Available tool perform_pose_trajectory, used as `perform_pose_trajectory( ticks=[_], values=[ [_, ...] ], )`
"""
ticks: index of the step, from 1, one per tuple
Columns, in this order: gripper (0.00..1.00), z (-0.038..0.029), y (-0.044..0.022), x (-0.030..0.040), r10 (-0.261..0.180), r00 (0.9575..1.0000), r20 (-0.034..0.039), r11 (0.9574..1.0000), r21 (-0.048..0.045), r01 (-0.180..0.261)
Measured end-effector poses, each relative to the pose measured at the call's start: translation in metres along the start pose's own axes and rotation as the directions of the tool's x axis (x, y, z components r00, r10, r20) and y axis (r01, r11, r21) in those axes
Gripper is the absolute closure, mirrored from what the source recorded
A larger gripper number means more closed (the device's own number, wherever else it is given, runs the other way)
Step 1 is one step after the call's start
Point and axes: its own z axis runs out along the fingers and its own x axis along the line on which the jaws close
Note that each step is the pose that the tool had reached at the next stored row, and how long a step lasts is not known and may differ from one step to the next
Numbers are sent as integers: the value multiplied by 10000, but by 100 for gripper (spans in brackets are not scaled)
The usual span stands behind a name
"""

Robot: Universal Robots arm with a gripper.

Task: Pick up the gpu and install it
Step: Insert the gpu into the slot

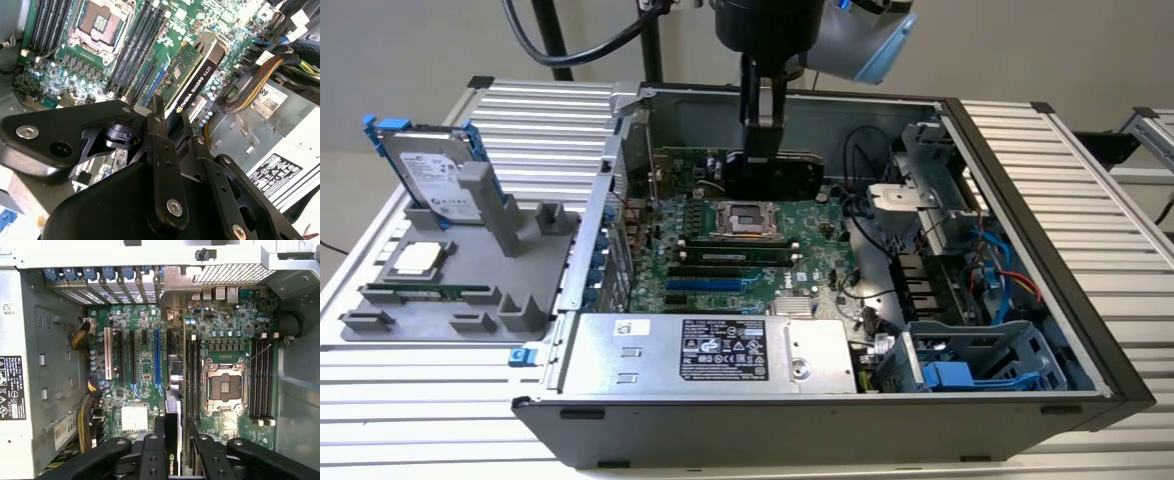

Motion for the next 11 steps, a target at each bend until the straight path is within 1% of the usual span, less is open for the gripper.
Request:
perform_pose_trajectory(
  ticks=[11],
  values=[
    [100,37,1,0,0,10000,0,10000,0,0]
  ],
)
